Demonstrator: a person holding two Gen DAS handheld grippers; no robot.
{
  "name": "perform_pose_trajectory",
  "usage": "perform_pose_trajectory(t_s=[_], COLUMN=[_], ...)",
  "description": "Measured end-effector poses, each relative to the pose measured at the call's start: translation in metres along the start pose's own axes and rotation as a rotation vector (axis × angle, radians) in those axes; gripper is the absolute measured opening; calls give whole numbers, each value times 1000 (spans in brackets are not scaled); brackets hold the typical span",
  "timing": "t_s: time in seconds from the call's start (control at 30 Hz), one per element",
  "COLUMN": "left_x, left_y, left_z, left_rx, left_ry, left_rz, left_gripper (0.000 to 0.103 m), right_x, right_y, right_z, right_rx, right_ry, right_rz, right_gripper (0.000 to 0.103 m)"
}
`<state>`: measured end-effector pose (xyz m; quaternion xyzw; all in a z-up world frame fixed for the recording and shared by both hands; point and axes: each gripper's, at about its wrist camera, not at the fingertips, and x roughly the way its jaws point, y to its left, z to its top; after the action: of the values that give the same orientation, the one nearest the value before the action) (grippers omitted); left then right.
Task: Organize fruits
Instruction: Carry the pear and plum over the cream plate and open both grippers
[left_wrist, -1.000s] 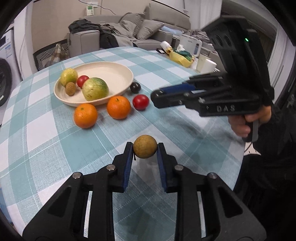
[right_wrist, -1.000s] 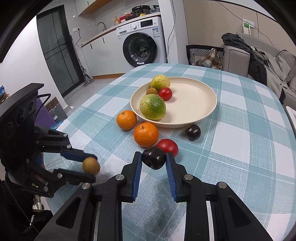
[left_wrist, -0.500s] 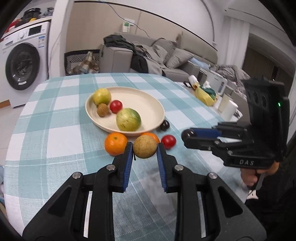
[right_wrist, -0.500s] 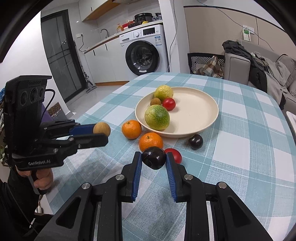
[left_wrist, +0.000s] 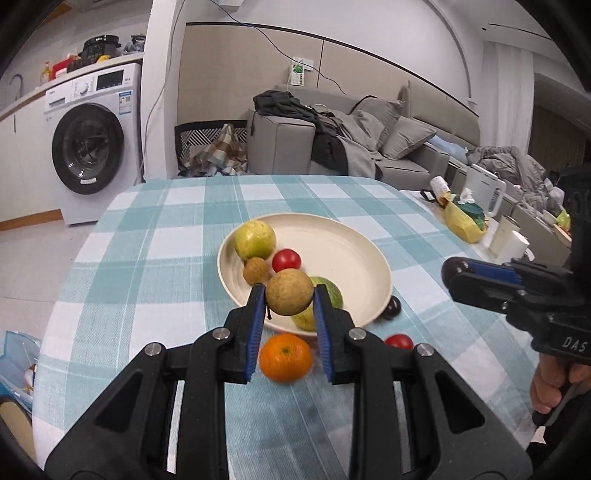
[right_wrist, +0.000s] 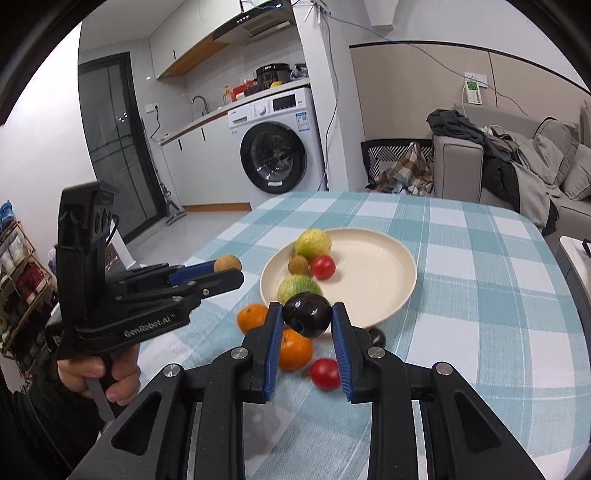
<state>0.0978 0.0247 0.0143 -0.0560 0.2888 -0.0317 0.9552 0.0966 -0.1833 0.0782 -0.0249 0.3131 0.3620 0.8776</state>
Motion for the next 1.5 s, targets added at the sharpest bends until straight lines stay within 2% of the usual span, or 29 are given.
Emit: perform_pose_trajectory(t_s=[0.43,0.57,0.73,0.87,1.2,1.27,1.5], left_x=[50,62,70,80,89,89,94], left_y=[9,12,11,17,23,20,10], left_z=[19,17,15,15,12,11,11], left_rx=[-34,-41,3,-11,-41,-31,17], left_ry=[-3,1,7,28,72,73,95], left_rz=[52,62,86,77,55,83,82], left_gripper=[23,23,23,23,23,23,23], right_x=[28,41,60,75,91,93,96], right_y=[-24,-37,-57,-66,-69,-65,-59], right_z=[27,28,28,25,14,13,12], right_rx=[31,53,117,147,135,111,81], right_ry=[-49,-40,-9,13,58,65,80], right_rz=[-25,-26,-18,-18,-28,-43,-72], right_gripper=[27,27,27,27,27,27,27])
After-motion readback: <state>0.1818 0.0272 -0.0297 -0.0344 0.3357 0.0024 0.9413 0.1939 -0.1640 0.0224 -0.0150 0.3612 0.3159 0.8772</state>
